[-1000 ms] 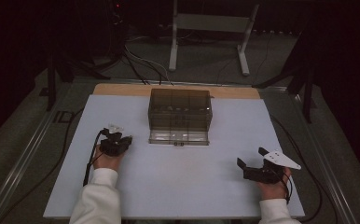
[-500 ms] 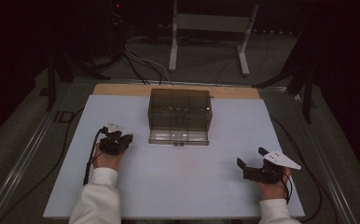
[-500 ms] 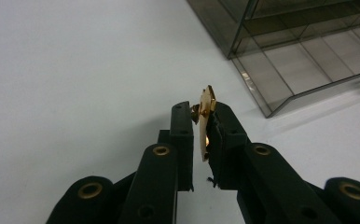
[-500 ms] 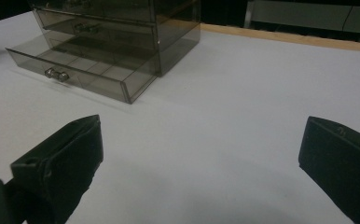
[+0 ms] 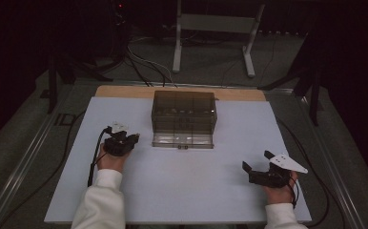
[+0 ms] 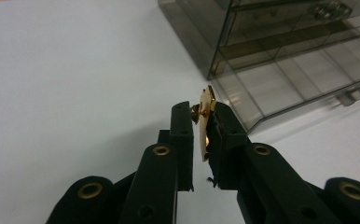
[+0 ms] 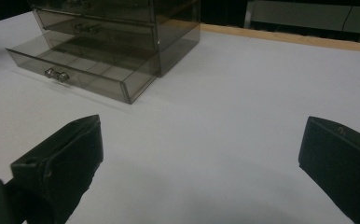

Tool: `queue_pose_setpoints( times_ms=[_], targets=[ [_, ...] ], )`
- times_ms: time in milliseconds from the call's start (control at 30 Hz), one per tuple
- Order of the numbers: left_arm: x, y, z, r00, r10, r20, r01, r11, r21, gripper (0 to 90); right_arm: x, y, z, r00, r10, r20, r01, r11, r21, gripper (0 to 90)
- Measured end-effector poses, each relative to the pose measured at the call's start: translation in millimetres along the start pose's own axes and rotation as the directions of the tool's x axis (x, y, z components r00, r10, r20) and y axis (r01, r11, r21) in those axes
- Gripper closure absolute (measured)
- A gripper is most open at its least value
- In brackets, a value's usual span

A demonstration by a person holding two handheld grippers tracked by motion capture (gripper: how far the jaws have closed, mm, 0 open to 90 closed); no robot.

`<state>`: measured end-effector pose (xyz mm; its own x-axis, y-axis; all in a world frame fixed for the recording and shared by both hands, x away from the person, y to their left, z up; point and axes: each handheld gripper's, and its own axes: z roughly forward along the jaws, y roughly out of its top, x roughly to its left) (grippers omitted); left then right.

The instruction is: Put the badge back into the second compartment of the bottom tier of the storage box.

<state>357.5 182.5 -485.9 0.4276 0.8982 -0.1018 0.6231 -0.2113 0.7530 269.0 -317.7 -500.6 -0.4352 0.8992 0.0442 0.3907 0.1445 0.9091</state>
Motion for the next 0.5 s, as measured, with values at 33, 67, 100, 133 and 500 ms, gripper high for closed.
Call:
queue_pose_setpoints(
  times_ms=[33, 67, 100, 133, 500],
  targets=[
    [-1.4, 2.0, -0.2, 1.0, 0.001, 0.006, -0.001, 1.0, -0.004, 81.8, 0.0, 0.0, 0.0, 1.0, 0.0, 0.0, 0.0, 1.0, 0.0, 0.0],
    [-1.4, 2.0, -0.2, 1.0, 0.001, 0.006, -0.001, 1.0, -0.004, 81.8, 0.1, 0.0, 0.0, 1.0, 0.0, -0.001, 0.0, 1.0, 0.0, 0.0],
    [-2.8, 3.9, -0.4, 0.9999, 0.005, 0.009, -0.005, 1.0, -0.005, 81.8, 0.2, 0.0, 0.1, 1.0, -0.001, -0.001, 0.001, 1.0, 0.0, 0.0],
    [-2.8, 3.9, -0.4, 0.9999, 0.005, 0.009, -0.005, 1.0, -0.005, 81.8, 0.3, 0.0, 0.2, 1.0, 0.0, -0.001, 0.0, 1.0, 0.0, 0.0],
    [-9.7, 12.2, -0.7, 0.9993, 0.019, 0.031, -0.019, 0.9996, -0.022, 81.8, -0.1, 0.0, 0.3, 1.0, -0.002, 0.0, 0.002, 1.0, 0.001, 0.0]
  ],
)
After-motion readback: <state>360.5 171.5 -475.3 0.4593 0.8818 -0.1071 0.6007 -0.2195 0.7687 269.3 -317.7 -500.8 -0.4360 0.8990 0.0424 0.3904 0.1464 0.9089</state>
